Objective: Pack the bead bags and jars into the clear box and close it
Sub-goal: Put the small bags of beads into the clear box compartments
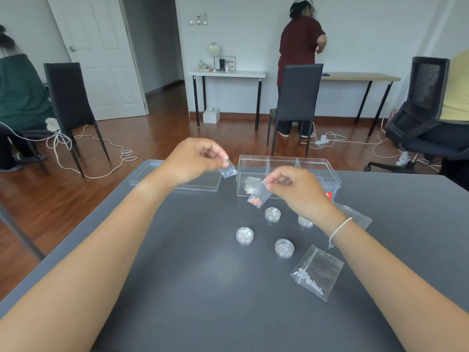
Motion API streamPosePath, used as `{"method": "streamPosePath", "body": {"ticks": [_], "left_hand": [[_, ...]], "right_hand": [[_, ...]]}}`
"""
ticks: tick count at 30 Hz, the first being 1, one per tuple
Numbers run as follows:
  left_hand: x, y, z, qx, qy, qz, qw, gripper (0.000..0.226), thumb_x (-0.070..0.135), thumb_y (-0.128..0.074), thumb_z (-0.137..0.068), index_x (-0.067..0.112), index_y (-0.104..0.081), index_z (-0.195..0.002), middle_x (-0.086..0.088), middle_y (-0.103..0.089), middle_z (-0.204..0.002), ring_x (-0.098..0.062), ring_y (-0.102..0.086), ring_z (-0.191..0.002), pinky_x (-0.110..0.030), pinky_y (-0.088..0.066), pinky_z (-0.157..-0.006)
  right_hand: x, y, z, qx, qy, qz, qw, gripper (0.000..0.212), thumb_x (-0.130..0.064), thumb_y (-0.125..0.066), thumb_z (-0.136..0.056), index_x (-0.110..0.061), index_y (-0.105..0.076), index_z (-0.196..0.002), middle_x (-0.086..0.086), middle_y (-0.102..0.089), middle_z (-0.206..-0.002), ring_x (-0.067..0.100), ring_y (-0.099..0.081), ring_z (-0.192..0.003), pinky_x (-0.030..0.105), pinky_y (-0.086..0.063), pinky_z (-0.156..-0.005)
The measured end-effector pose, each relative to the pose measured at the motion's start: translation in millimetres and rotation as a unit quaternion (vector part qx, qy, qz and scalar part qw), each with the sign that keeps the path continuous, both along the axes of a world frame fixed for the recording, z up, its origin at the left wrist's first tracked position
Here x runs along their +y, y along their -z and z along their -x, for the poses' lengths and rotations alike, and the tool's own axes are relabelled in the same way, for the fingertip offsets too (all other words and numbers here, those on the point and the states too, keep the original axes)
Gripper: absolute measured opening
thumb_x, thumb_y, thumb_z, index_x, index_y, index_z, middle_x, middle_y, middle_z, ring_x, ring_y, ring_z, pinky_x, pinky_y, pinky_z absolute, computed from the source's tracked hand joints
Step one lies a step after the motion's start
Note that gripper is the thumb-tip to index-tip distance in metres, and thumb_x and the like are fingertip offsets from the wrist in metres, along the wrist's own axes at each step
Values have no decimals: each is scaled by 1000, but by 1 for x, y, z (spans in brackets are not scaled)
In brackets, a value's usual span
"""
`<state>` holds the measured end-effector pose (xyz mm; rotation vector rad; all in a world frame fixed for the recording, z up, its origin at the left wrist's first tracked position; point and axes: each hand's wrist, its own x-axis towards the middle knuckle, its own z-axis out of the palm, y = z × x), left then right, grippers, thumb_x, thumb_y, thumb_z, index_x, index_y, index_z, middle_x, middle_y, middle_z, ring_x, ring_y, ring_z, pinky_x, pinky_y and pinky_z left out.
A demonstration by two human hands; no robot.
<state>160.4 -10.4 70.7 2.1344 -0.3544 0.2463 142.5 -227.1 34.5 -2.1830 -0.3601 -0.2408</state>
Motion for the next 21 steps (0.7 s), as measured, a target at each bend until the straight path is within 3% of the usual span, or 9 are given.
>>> {"method": "streamPosePath", "body": {"ticks": [2, 6, 9, 12, 17, 21], "left_hand": [[-7, -8, -8, 12, 15, -20, 1000, 16, 9, -70, -75, 24, -65, -70, 8, -63, -71, 10, -54, -55, -1, -39, -57], [-22, -16, -28, 31, 22, -55, 998, 16, 9, -67, -76, 25, -68, -74, 9, -64, -73, 7, -56, -61, -6, -42, -63], [-33, -19, -43, 41, 27, -85, 995, 19, 10, -64, -77, 28, -68, -73, 11, -66, -74, 4, -57, -67, -8, -42, -69], [-41, -18, -56, 60, 41, -113, 991, 16, 11, -65, -77, 27, -69, -76, 11, -67, -78, 0, -58, -77, -16, -41, -77], [-49, -10, -70, 106, 63, -198, 972, 12, 16, -65, -79, 26, -71, -85, 8, -67, -85, -4, -57, -81, -19, -40, -74], [-56, 0, -75, 121, 71, -247, 959, 13, 20, -64, -81, 22, -72, -92, 4, -68, -98, -11, -58, -95, -25, -42, -87]], "right_hand": [[-4, -3, -2, -11, 6, -45, 999, 22, -12, -61, -81, -31, -61, -69, -16, -57, -70, -4, -48, -59, 11, -37, -63], [-12, -5, -5, -31, 26, -91, 995, 25, -10, -61, -81, -31, -60, -66, -16, -56, -71, 0, -47, -62, 4, -37, -56], [-19, -7, -7, -42, 40, -125, 990, 26, -7, -60, -81, -28, -60, -66, -16, -57, -71, 1, -50, -64, 2, -38, -58], [-24, -7, -10, -49, 48, -151, 986, 21, -5, -60, -81, -22, -62, -70, -13, -59, -74, 7, -53, -74, 8, -41, -67], [-26, -6, -13, -59, 60, -161, 983, 26, -6, -60, -82, -28, -60, -67, -13, -60, -75, 10, -55, -77, 12, -43, -69], [-26, -4, -14, -60, 59, -161, 983, 29, -6, -60, -81, -30, -59, -66, -10, -60, -76, 15, -56, -80, 18, -43, -71]]}}
